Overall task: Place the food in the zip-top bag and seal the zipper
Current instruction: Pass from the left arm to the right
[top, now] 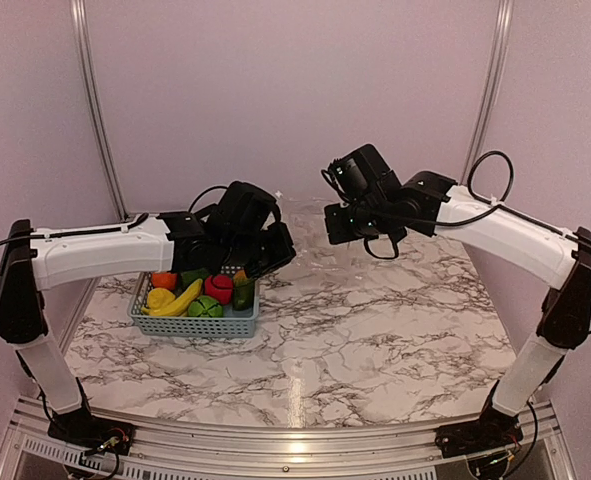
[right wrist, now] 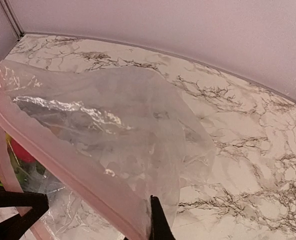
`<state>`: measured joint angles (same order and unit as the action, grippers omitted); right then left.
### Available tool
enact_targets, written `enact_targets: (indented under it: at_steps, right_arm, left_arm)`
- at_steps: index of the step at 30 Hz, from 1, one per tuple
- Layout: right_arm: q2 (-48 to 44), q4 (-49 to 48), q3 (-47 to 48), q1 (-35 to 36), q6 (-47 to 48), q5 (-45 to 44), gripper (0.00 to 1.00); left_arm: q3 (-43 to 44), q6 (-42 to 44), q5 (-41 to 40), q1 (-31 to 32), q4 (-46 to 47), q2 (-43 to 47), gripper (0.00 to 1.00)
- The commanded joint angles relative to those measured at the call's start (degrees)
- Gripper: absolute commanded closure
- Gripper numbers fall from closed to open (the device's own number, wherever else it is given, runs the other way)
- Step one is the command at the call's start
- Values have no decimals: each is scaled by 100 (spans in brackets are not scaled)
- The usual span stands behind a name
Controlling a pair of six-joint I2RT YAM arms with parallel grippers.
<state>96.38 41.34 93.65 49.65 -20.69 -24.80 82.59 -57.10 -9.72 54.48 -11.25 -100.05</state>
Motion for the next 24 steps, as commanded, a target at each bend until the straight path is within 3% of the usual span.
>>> enact_targets:
  at_steps: [1,5,6,10,14,15,20,24]
  right_arm:
    - [-315,309,440,-127,269,-619,100]
    - [-315,488,450,-135,214,-515,100]
    - [-327,503,402,-143,188,-501,100]
    - [-389,503,47,-288,87,-415,100]
    - [-516,440,-318,-576,21,-274,100]
    - [-569,415,-406,-625,14,-276,100]
    - [-783,381,-750,-1016,178,-305,100]
    - [-983,478,-713,-1525,511,-348,100]
  left_arm:
    - [314,-231,-144,-127,-826,-291,100]
    - [595,-189,-78,-186,-1073,-522,100]
    - [718,-21,7,-198,-1107,-603,96]
    - [986,701,586,-198,-485,-785,63]
    - [885,1276,820,-192,20,-578,41]
    - [866,1396,888,-191,48,-518,32]
    - [408,2139,1241,-157,149,59,26]
    - [-386,2532,1046,-157,310,776,23]
